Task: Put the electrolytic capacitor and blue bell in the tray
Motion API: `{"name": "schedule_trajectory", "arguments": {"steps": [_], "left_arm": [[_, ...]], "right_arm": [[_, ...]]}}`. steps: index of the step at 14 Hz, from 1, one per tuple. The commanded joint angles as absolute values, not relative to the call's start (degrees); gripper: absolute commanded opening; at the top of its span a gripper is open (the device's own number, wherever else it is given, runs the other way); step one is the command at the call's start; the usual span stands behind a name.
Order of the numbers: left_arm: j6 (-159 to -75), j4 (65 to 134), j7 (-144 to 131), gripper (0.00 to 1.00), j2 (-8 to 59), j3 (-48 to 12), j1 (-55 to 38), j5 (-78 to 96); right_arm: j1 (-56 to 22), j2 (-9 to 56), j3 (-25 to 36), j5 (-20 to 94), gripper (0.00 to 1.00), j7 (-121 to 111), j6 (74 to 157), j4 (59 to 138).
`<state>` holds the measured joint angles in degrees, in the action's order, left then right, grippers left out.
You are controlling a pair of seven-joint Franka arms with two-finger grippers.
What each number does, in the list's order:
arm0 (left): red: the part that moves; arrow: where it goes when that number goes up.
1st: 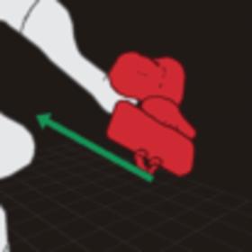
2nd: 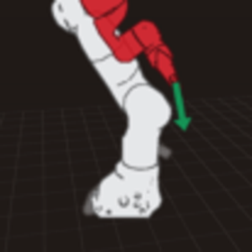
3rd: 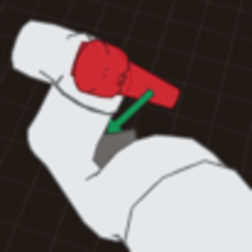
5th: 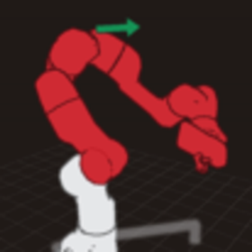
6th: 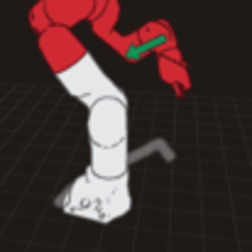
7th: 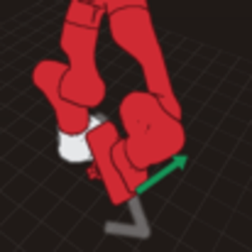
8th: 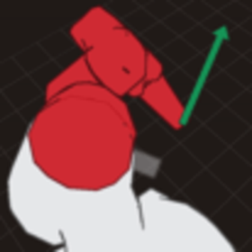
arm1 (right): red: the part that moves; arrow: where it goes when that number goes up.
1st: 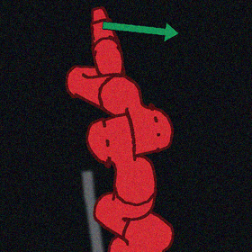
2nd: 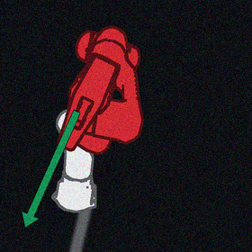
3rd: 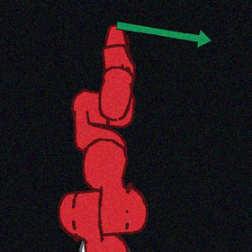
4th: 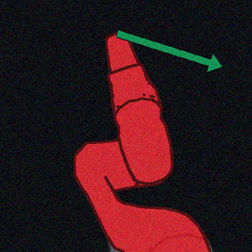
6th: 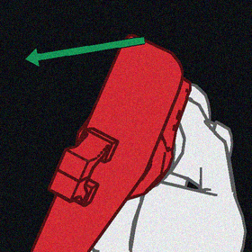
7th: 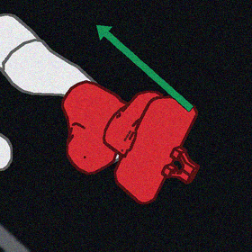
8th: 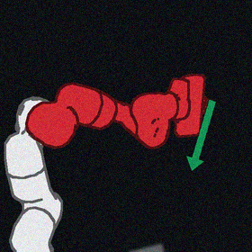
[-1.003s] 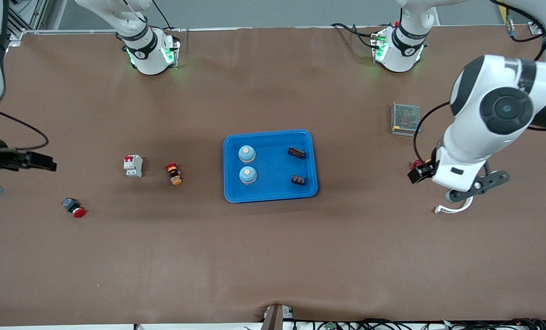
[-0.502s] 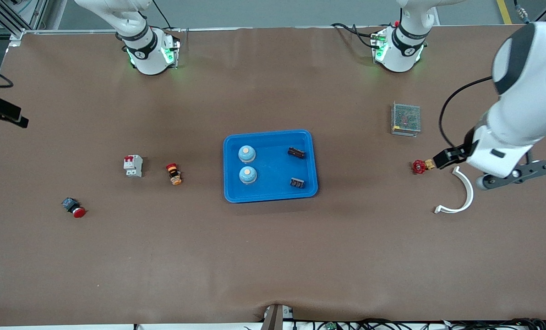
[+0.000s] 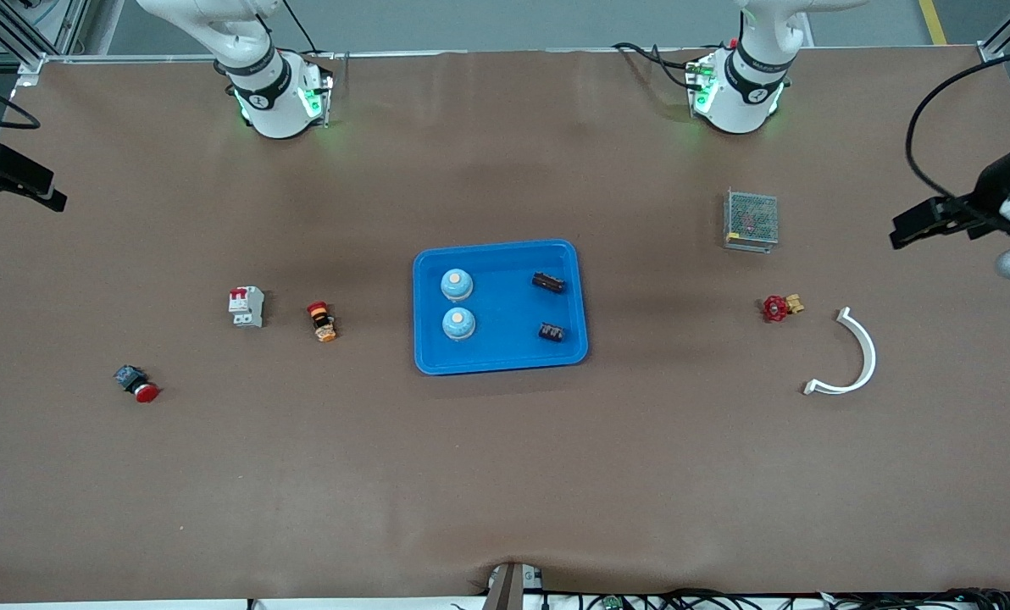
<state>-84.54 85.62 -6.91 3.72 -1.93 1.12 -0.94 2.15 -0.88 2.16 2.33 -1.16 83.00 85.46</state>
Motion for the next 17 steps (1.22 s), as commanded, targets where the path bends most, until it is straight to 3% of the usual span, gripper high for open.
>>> {"name": "schedule_trajectory", "arguments": {"steps": [1,6,17], "left_arm": [[-83.9,88.8,-6.1,1.00,0.4,-0.9,-0.2,0.0],[-84.0,92.4,-5.8,1.00,-3.9,-1.0,-0.1,0.1],[-83.8,89.8,-6.2,1.00,-2.5,-3.7,-1.7,-2.1]], "right_arm": [[0.4,-1.7,3.0,3.3,1.00,1.7,84.3,86.4],[-0.7,-1.4,2.9,3.3,1.00,3.5,86.7,86.9],[-1.6,-1.4,2.9,3.0,1.00,3.5,87.5,87.0]]}}
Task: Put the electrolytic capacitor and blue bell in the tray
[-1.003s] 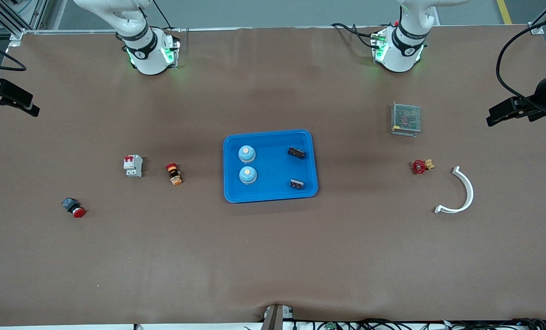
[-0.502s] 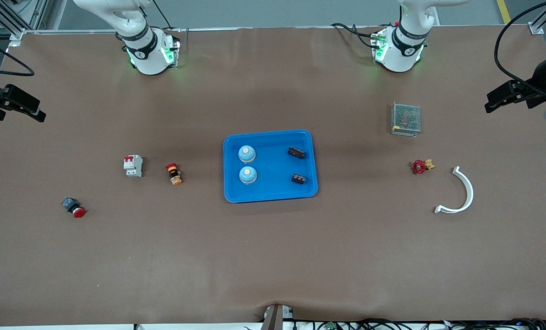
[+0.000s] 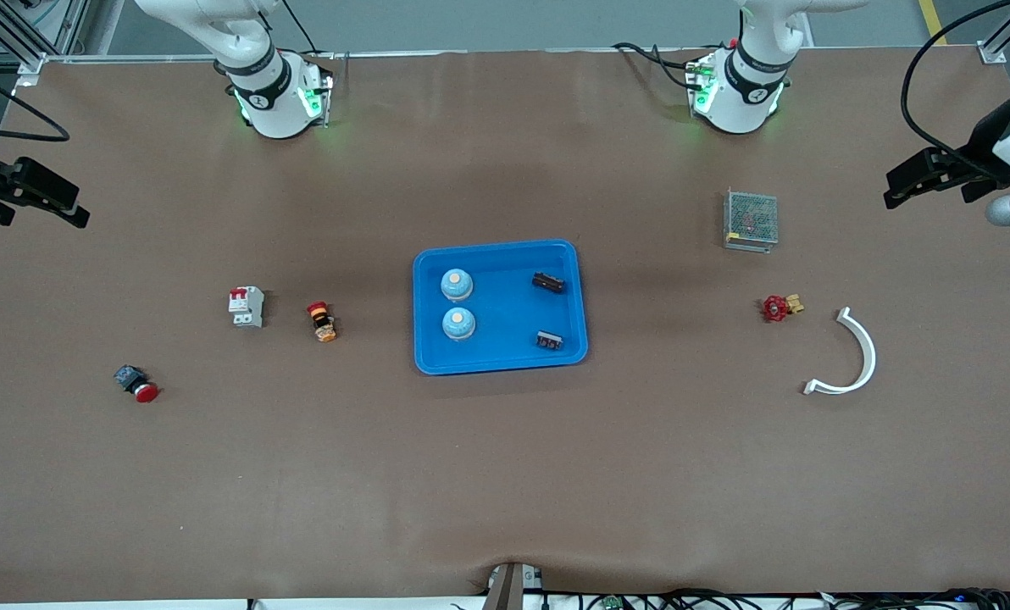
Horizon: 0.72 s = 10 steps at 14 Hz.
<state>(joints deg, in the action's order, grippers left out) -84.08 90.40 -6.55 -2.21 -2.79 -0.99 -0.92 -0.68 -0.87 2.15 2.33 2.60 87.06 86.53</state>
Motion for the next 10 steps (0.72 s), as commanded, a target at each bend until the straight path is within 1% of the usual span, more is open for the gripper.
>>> {"name": "schedule_trajectory", "arguments": {"steps": [1,4,7,10], "left_arm": [[-83.7,90.1,-6.0,1.00,-2.9,-3.9,-1.6,-1.8],[-81.8,90.8,-6.4,1.00,-3.7,-4.5,-1.3,-1.2],[-81.9,91.1,-6.6,1.00,-3.9,-9.0,2.5,-1.1],[-82.8,91.8,-6.5,1.00,-3.8,-9.4,3.3,-1.1]], "right_arm": [[-2.2,-1.5,2.9,2.5,1.00,3.5,87.5,87.0],[-2.5,-1.5,2.9,2.3,1.00,4.0,88.0,87.0],[-2.5,-1.5,2.9,1.8,1.00,4.0,88.9,87.0],[-2.5,-1.5,2.8,0.5,1.00,3.9,89.6,87.0]]}}
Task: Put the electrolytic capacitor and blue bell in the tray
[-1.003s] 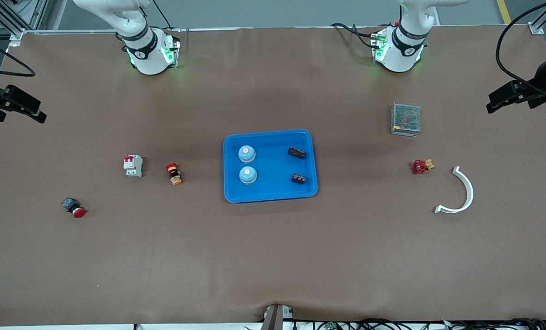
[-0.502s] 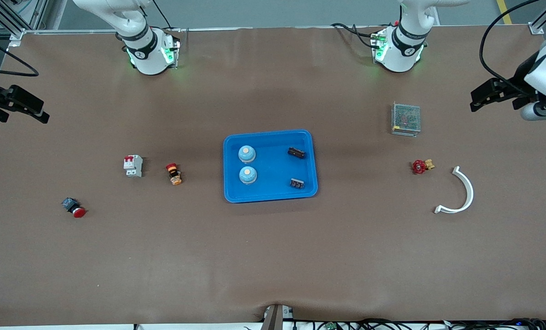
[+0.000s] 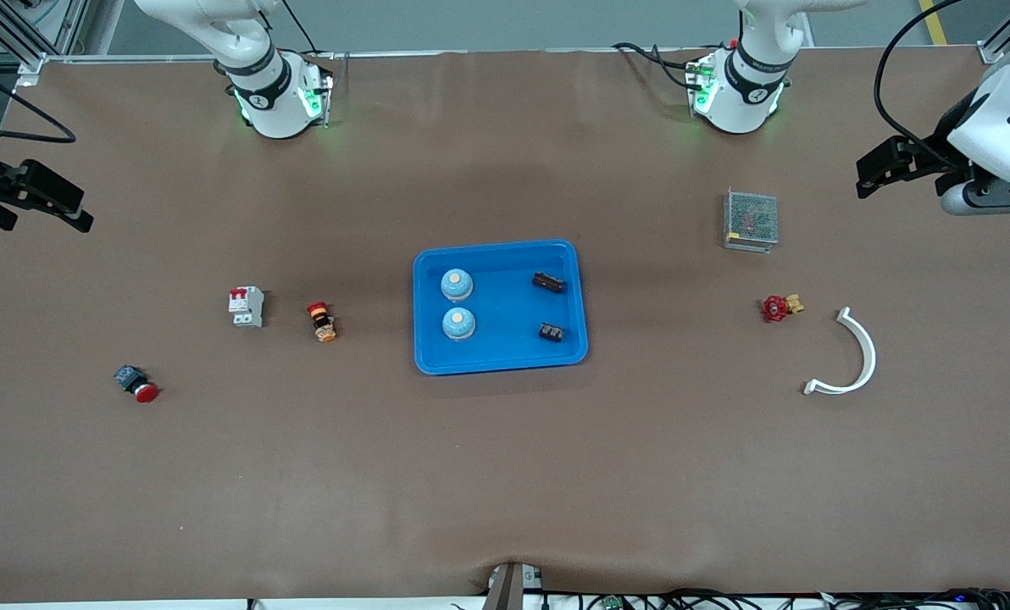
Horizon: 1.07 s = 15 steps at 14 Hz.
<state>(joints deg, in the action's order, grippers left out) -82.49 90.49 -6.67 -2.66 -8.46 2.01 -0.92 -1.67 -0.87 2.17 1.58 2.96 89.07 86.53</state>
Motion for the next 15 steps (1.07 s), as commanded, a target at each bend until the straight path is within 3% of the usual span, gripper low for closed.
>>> {"name": "schedule_trajectory", "arguments": {"steps": [1,15], "left_arm": [[-83.3,92.1,-6.5,1.00,-3.8,-9.4,3.6,-1.1],[-84.5,92.1,-6.0,1.00,-3.3,-11.1,5.4,-0.4]], "right_arm": [[-2.5,-1.5,2.8,0.5,1.00,4.0,89.7,87.1],[-2.6,-1.5,2.7,0.7,1.00,4.0,90.0,87.2]]}}
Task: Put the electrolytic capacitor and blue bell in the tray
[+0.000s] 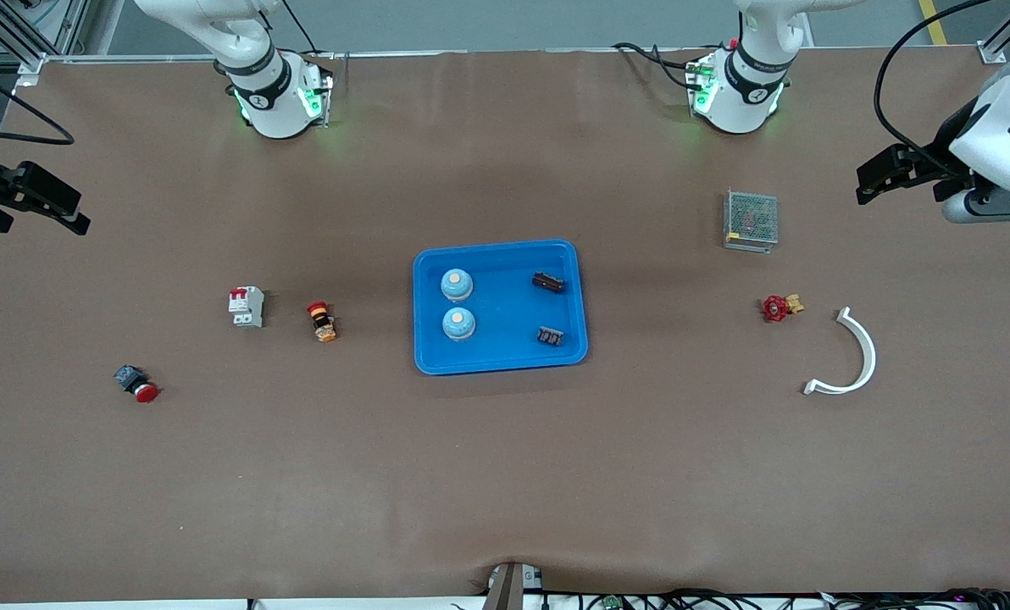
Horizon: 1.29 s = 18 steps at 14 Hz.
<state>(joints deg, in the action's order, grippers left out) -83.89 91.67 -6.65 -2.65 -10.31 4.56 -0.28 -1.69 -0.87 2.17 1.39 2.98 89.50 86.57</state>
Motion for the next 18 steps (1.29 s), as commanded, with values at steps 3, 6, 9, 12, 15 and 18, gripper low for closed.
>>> {"name": "schedule_trajectory", "arguments": {"steps": [3,6,9,12,15,18], "left_arm": [[-84.6,92.0,-6.0,1.00,-3.1,-11.1,5.4,-0.4],[-85.6,90.5,-6.0,1.00,-1.2,-11.1,5.5,-0.4],[-86.8,89.4,-6.0,1.00,-0.1,-11.1,5.5,-0.4],[-87.0,89.6,-5.9,1.00,0.1,-11.1,5.4,-0.2],[-86.9,89.5,-5.8,1.00,0.1,-11.0,5.7,-0.1],[-86.9,89.4,-6.0,1.00,0.1,-11.0,5.7,-0.1]], "right_arm": [[-2.8,-1.5,2.7,0.8,1.00,4.0,90.0,87.2],[-3.1,-1.5,2.7,0.8,1.00,4.0,90.3,87.2],[-3.1,-1.5,2.7,0.8,1.00,4.0,90.4,87.2],[-3.1,-1.4,2.7,0.8,1.00,4.0,91.1,87.2],[-3.0,-1.3,2.7,0.8,1.00,4.0,91.2,87.2],[-2.6,-1.3,2.7,0.8,1.00,4.0,91.2,87.2]]}}
